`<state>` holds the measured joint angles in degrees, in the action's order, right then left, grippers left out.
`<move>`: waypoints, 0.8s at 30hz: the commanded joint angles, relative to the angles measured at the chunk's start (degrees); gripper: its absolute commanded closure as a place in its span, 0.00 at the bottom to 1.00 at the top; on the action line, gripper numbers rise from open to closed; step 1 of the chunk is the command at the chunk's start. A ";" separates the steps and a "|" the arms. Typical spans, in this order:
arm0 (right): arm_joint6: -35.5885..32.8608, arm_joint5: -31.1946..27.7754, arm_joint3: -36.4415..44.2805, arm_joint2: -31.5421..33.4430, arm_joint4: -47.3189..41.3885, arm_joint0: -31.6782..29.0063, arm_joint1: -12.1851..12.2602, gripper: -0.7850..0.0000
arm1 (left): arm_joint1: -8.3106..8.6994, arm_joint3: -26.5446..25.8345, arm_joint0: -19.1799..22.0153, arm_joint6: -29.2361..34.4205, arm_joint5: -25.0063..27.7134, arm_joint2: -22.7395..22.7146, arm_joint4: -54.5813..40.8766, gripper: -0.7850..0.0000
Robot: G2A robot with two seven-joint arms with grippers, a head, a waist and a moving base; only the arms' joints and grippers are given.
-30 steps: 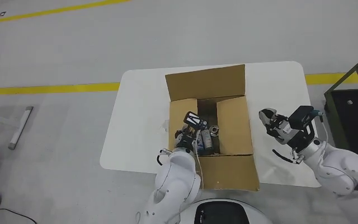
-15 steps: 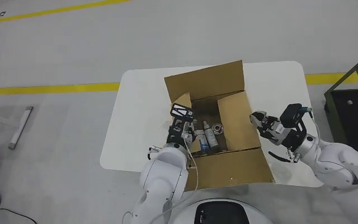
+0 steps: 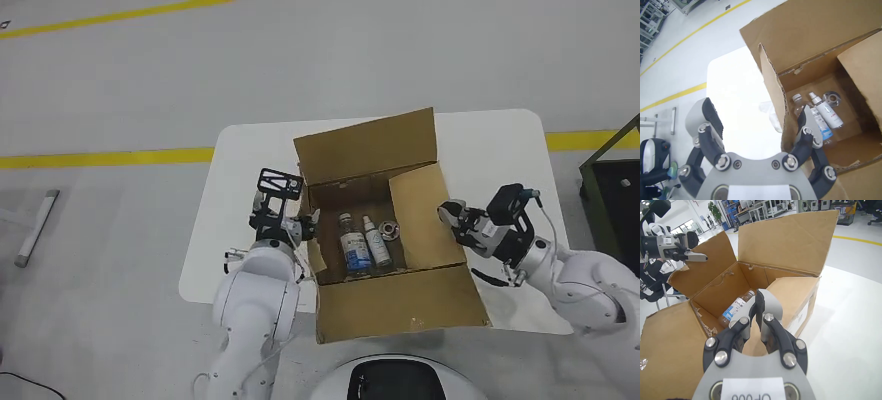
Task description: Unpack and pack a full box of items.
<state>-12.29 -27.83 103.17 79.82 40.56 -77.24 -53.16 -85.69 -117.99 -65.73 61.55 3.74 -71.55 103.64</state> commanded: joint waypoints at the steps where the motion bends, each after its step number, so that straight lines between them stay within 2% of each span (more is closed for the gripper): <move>1: -0.05 0.12 -0.13 -0.05 -0.04 0.17 -0.09 1.00 | 0.23 0.81 -0.10 -0.40 0.47 -1.78 1.75 0.00; 9: 1.83 1.78 -1.00 0.52 -0.51 0.13 -0.52 1.00 | 0.91 3.83 -1.29 -2.90 1.76 -6.11 7.10 0.00; 18: 8.12 8.49 -2.96 4.42 -0.89 -2.68 -1.00 1.00 | 1.02 7.51 -2.93 -6.04 0.42 -6.58 9.22 0.00; 24: 7.60 7.99 -4.95 4.93 -2.61 -4.03 -1.28 1.00 | 0.99 7.90 -2.47 -6.87 -0.54 -7.31 9.50 0.00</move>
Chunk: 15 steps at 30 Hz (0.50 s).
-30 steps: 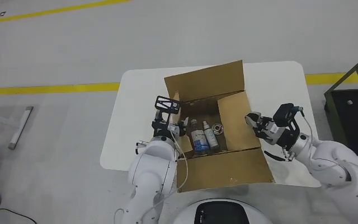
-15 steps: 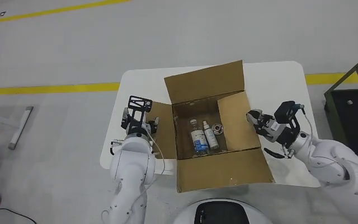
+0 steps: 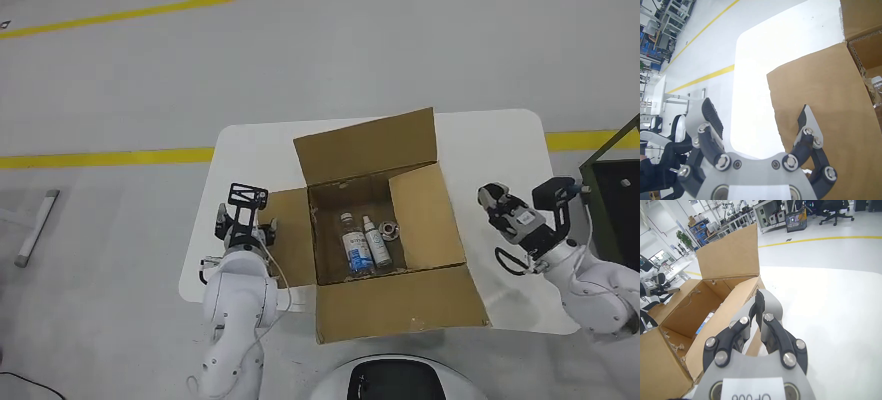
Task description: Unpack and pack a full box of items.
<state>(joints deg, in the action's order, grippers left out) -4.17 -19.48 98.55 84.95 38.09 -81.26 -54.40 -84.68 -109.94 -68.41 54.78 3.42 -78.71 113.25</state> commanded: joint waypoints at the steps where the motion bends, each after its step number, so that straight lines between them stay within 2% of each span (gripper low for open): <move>1: -1.01 -1.07 -0.74 -0.60 -0.66 0.02 -0.12 1.00 | -0.07 -0.51 0.50 -0.11 -0.57 -0.25 -0.75 0.00; 6: -3.22 -3.86 -2.34 -3.20 -1.87 0.56 -0.54 1.00 | -0.25 -2.07 2.40 2.03 -1.38 -0.72 -1.35 0.00; 15: -5.18 -7.23 -1.55 -6.81 -2.75 0.53 -1.24 1.00 | -0.43 -5.51 5.28 1.85 -1.70 -1.60 -2.93 0.00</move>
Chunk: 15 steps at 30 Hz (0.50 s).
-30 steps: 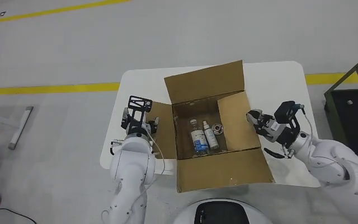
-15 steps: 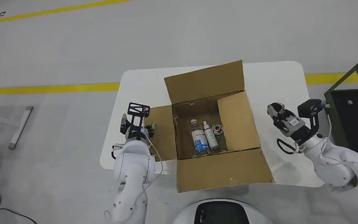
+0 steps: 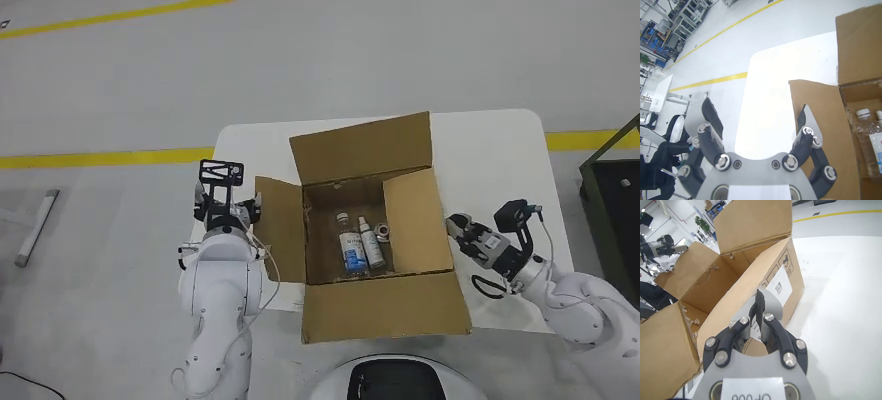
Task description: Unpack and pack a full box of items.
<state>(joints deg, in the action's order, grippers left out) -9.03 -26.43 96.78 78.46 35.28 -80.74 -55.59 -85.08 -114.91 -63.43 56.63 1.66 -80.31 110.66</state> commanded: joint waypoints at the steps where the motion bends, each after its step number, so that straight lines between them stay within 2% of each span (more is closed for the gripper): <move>1: -0.56 -0.74 0.62 -0.74 0.15 0.02 -0.12 1.00 | -0.10 -1.35 0.66 -0.02 -0.09 0.07 -1.26 0.00; 10: -2.13 -2.21 2.31 -1.89 1.30 -0.59 -0.42 1.00 | -0.68 -7.16 2.38 1.87 0.02 2.81 -7.73 0.00; 15: -0.98 -1.31 2.88 0.92 0.48 -2.02 -0.30 1.00 | -1.37 -9.17 1.85 5.00 -0.87 6.47 -18.05 0.00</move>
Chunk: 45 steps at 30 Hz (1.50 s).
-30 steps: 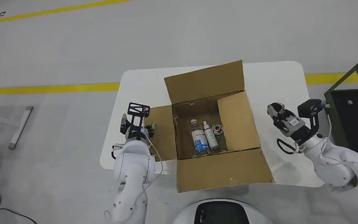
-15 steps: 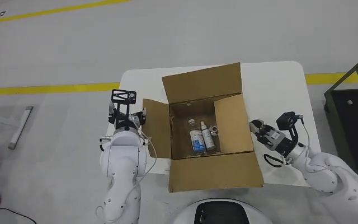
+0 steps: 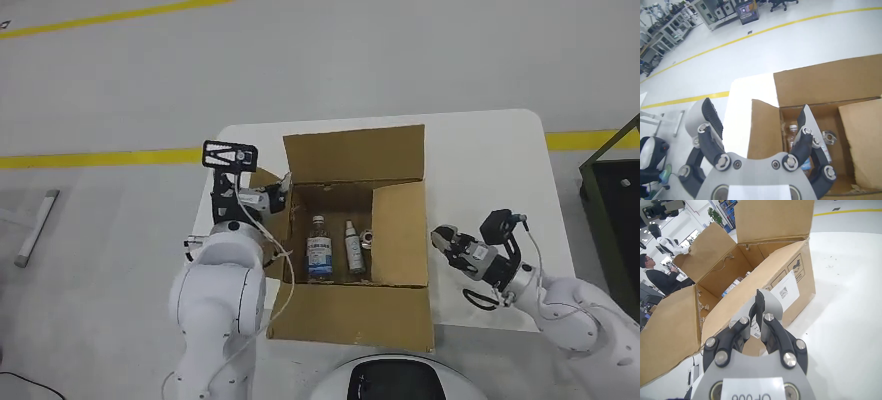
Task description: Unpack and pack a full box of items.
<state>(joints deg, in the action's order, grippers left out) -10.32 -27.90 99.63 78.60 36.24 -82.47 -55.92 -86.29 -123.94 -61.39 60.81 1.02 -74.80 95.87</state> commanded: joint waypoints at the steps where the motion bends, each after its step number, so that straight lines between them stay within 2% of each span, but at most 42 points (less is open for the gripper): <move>1: 0.56 0.37 -0.11 1.70 -0.70 -0.40 0.09 1.00 | -0.31 0.20 -0.50 1.49 -0.47 1.94 -5.63 0.00; 8: 1.09 1.20 0.00 6.66 -1.20 -1.81 0.39 1.00 | -1.61 4.95 -1.74 5.66 -7.62 7.86 -22.29 0.00; 13: 1.16 1.15 0.35 9.03 -1.56 -3.63 0.48 1.00 | -2.21 10.49 -1.22 8.70 -13.42 8.44 -31.08 0.00; 17: 1.06 1.08 0.55 9.30 -1.49 -4.46 0.39 1.00 | -2.37 13.14 -0.50 8.67 -15.37 8.11 -34.96 0.00; 28: 0.50 0.79 0.70 7.87 -1.60 -4.16 -0.11 1.00 | -2.36 13.27 -0.43 8.47 -15.34 8.05 -34.95 0.00; 34: 0.14 0.65 0.41 7.24 -1.60 -3.59 -0.36 1.00 | -2.49 15.31 -2.56 1.50 -14.56 9.07 -39.04 0.00; 38: 0.01 0.52 0.29 7.12 -1.52 -3.44 -0.48 1.00 | -2.59 18.82 -2.12 -2.21 -14.49 9.98 -39.99 0.00; 45: -0.42 0.49 0.30 5.92 -1.41 -3.19 -0.81 1.00 | -2.65 25.54 -0.60 -6.15 -17.28 10.06 -39.18 0.00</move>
<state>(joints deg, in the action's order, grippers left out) -10.73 -27.39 99.93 84.75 34.85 -85.74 -56.68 -88.91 -99.05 -62.20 54.82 -15.78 -64.76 57.05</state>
